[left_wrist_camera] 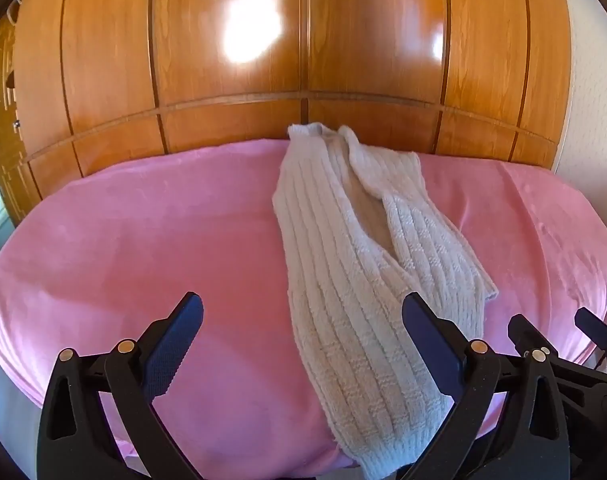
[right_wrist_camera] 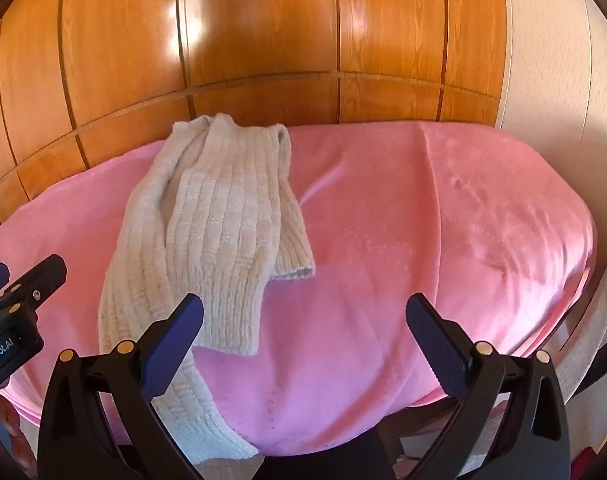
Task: Fold small clothes
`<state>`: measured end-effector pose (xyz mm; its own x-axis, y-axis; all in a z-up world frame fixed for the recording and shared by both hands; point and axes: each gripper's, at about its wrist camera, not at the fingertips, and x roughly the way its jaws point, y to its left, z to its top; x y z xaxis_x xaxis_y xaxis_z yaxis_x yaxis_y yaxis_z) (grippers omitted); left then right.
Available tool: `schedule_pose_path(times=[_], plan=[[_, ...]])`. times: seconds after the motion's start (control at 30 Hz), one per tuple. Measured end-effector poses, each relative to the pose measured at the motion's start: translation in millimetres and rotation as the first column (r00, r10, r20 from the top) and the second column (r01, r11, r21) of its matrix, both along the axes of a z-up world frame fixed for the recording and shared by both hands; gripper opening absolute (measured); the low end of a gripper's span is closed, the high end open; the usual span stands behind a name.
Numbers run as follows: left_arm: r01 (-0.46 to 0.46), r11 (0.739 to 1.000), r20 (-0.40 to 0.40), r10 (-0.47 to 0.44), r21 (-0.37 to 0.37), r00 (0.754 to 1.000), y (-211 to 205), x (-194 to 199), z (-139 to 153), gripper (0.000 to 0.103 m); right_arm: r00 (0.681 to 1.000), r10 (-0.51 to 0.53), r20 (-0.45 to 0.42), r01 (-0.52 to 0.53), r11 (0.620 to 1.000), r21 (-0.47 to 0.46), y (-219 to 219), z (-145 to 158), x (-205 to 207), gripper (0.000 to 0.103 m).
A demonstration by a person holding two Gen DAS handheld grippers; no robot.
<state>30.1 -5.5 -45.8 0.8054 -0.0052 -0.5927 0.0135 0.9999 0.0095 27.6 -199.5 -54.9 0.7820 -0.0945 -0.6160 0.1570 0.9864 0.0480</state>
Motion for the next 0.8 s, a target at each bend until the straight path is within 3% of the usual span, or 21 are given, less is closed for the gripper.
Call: schedule_pose_path(times=[0.37,0.8], plan=[[-0.011,1.0,0.007,0.011,-0.003,1.0,6.4,-0.8,13.6,0.099,1.0,0.005,0.03,-0.005,1.0,-0.003,-0.1,6.4,-4.0,0.101],[0.013,0.999,0.095,-0.018,0.045,0.995,-1.3,-16.8,38.6,0.099,0.996,-0.007,0.088,0.007,1.0,0.002,-2.1,20.9,-16.2,0.101]])
